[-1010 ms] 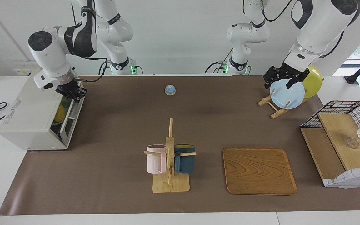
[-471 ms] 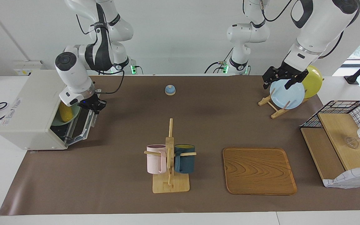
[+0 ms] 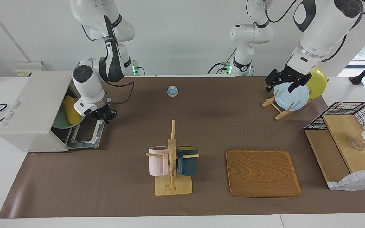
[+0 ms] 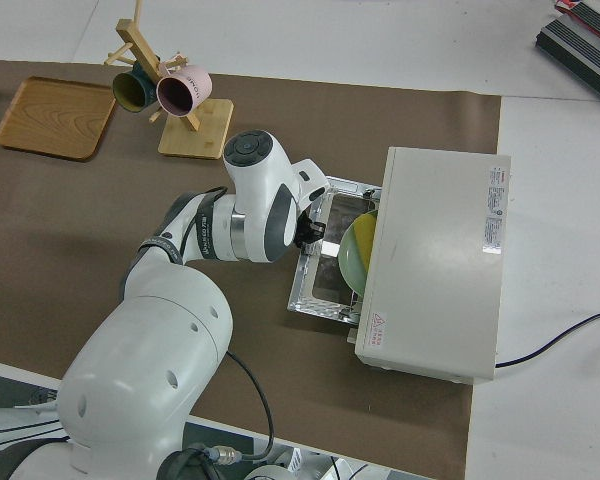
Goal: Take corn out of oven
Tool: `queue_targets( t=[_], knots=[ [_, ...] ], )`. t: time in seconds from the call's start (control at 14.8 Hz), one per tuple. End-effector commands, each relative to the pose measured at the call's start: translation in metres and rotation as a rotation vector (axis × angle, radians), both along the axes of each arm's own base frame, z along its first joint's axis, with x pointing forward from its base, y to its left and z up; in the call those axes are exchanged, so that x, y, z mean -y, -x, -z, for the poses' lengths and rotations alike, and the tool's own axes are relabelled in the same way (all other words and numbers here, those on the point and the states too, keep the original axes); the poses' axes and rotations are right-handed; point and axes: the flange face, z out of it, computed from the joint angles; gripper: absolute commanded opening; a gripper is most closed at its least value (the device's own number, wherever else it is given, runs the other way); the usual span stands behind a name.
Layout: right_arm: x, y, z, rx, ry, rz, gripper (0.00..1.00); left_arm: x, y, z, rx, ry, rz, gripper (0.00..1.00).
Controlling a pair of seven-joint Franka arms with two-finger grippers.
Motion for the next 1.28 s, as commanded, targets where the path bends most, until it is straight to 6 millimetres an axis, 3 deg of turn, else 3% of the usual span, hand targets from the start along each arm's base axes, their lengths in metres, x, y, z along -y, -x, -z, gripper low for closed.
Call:
queue_targets(
  t=[0.0,0.27,0.61,0.88,0.94,1.01,1.14,1.21],
  knots=[
    [0.040,-0.008,0.018,0.010,0.014,0.045,0.00,-0.003,0.003,0.002,0.015,0.019,-0.015,1.00],
    [0.036,-0.007,0.022,0.002,0.008,0.049,0.00,0.005,0.003,-0.001,0.022,0.020,-0.002,1.00],
    [-0.024,-0.010,0.017,-0.002,-0.075,0.107,0.00,0.000,0.002,0.001,0.021,0.020,-0.010,1.00],
    [-0.036,-0.024,-0.018,-0.030,-0.079,0.110,0.00,-0.001,0.002,0.002,0.018,0.019,-0.010,1.00],
    [-0.038,-0.026,-0.030,-0.046,-0.070,0.101,0.03,-0.001,0.002,0.002,0.018,0.019,-0.010,1.00],
    [-0.039,-0.025,-0.040,-0.074,-0.065,0.101,0.16,-0.001,0.002,0.002,0.019,0.020,-0.010,1.00],
    [-0.029,-0.022,-0.074,-0.064,-0.005,0.072,0.28,0.000,0.002,0.002,0.018,0.026,-0.011,1.00],
    [-0.021,-0.022,-0.088,-0.065,0.068,0.043,0.41,0.000,0.002,0.002,0.018,0.027,-0.012,1.00]
  ],
)
